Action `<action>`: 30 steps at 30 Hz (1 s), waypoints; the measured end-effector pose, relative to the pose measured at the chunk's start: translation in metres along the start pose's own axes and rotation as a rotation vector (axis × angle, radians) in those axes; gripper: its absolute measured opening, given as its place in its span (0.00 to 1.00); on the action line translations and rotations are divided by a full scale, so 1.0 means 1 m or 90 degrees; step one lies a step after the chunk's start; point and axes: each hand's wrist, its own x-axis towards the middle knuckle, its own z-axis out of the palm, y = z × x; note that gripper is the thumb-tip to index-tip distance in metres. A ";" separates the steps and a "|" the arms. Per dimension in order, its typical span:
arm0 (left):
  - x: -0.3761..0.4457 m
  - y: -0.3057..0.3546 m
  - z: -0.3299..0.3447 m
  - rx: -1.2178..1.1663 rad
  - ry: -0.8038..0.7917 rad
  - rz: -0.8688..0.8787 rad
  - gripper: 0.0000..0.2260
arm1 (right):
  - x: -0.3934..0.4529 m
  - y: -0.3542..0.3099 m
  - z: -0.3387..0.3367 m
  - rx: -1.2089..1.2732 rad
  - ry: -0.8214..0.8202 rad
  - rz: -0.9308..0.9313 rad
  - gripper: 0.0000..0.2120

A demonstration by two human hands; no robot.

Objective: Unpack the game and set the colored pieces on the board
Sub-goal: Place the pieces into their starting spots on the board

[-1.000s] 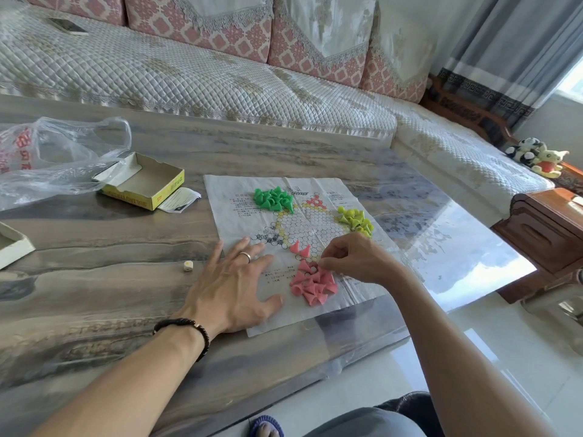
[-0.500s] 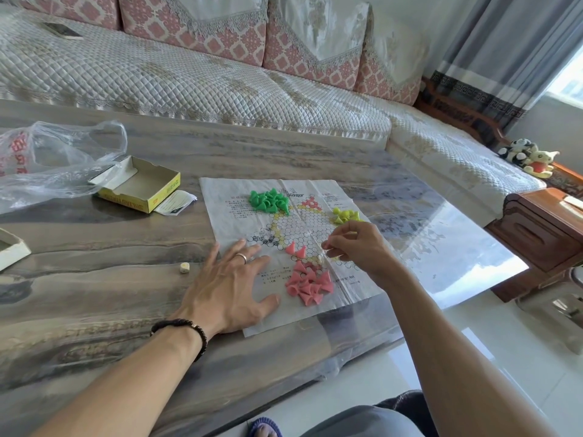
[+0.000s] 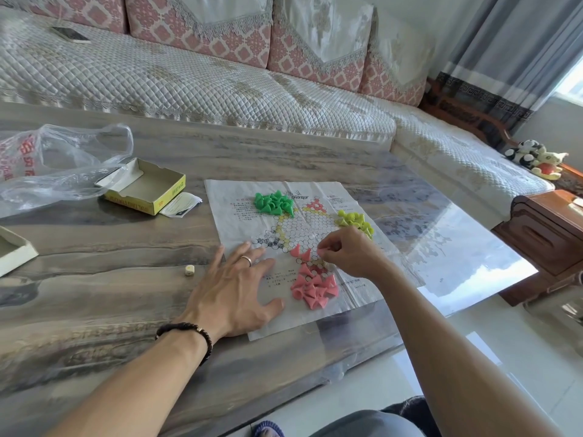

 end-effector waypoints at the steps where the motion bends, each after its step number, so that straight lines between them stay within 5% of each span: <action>1: 0.000 0.000 0.000 0.000 0.001 0.000 0.35 | 0.001 -0.001 0.001 -0.012 -0.015 0.000 0.03; 20: 0.000 0.000 0.000 0.001 0.001 0.009 0.37 | -0.019 0.019 -0.002 0.103 -0.016 0.031 0.09; 30: 0.000 0.001 -0.002 0.011 -0.001 0.006 0.37 | -0.033 0.025 -0.006 0.096 -0.079 0.017 0.03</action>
